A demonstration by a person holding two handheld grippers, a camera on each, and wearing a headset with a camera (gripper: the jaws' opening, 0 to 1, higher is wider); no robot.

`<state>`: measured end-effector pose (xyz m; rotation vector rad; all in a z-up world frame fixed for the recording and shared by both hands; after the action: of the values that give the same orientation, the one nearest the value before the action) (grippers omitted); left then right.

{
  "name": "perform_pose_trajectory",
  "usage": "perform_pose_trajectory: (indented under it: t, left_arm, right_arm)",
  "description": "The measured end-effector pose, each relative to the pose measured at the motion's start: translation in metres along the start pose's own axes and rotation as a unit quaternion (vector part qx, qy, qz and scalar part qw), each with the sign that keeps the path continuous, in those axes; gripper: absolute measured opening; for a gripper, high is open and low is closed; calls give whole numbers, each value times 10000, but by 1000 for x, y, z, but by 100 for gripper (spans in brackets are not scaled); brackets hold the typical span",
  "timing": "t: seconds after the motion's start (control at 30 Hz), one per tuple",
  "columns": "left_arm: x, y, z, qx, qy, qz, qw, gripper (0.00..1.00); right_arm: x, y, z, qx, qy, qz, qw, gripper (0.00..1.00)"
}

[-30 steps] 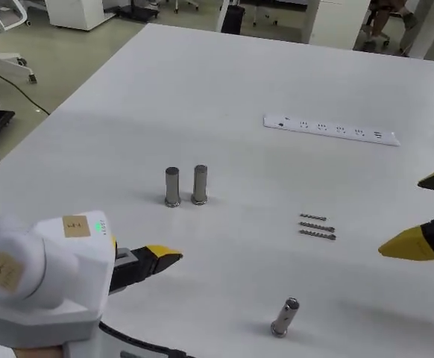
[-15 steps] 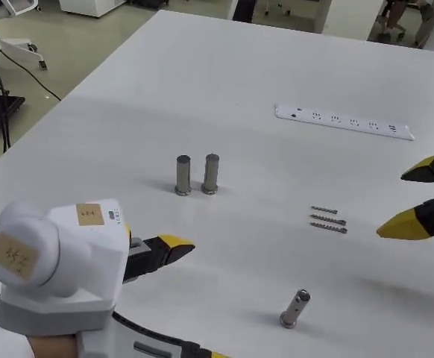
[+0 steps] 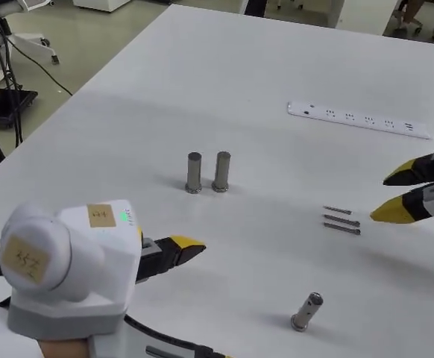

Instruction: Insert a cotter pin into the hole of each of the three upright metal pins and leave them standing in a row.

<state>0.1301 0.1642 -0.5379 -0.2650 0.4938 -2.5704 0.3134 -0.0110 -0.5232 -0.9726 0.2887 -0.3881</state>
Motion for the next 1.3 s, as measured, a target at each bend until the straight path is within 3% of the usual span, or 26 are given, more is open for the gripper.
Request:
perform_pose_trajectory:
  t: [0.5,0.63,1.2,1.3]
  left_arm:
    - [2,-1,7,162,-105,92,9998,96]
    - [3,-1,7,156,-120,98,9998,96]
    - [2,1,2,102,-230,45,9997,95]
    - [2,2,1,103,-257,39,9996,95]
  right_arm:
    - [12,39,4,-465,-404,108,9980,13]
    - [18,49,3,-613,-462,72,9970,15]
    - [25,68,-10,-968,-509,200,9938,11]
    - [26,67,-7,-875,-498,173,9948,9]
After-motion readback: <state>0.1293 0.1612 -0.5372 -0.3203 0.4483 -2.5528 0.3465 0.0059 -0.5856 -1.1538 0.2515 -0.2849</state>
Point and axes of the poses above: the centre of the closed fingertips' face, and the gripper's own axes: y roughly forward along the fingers, x roughly to its right, z roughly out of its top, the point moved 3 cm from there along -y, roughly backward along the fingers, and after that the axes turned 11 degrees about y, right-handed, at the moved point
